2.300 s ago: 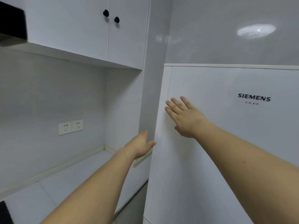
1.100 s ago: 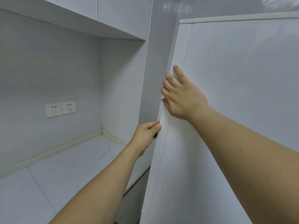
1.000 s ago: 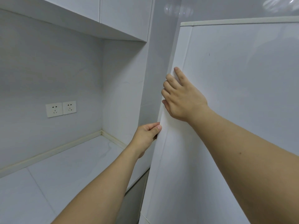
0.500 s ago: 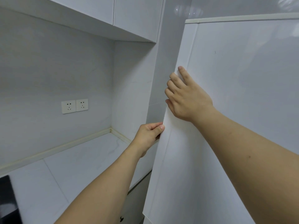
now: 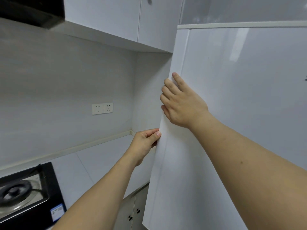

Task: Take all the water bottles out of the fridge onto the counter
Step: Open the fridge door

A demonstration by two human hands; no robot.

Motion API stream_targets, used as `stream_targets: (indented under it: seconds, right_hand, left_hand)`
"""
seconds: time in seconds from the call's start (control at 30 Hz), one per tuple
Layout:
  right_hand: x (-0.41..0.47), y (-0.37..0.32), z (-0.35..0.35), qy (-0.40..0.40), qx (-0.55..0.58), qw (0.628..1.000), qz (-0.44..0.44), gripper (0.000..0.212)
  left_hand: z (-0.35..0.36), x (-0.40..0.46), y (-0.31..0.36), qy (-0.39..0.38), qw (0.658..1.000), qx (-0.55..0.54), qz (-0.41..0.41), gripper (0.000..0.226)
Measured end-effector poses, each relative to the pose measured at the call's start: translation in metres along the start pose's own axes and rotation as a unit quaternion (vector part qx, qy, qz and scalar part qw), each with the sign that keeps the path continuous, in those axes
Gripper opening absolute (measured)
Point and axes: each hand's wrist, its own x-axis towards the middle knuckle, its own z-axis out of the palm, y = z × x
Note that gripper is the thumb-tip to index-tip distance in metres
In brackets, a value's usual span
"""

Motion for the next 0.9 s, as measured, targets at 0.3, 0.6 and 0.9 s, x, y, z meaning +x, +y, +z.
stream_targets:
  seconds: [0.3,0.6,0.9]
  right_hand:
    - [-0.024,-0.011,-0.098,0.105,0.046,0.993,-0.018,0.044]
    - [-0.055,-0.013,-0.171,0.189,0.094,0.977,-0.031,0.040]
    - [-0.088,-0.019,-0.226,0.226,0.152,0.962,-0.007,0.038]
  left_hand:
    - [-0.006,-0.125,0.029,0.110,0.993,0.032,0.012,0.027]
    - [0.006,-0.225,0.052,0.158,0.984,0.072,0.029,0.021]
    - [0.025,-0.301,0.069,0.191,0.975,0.115,0.025,0.025]
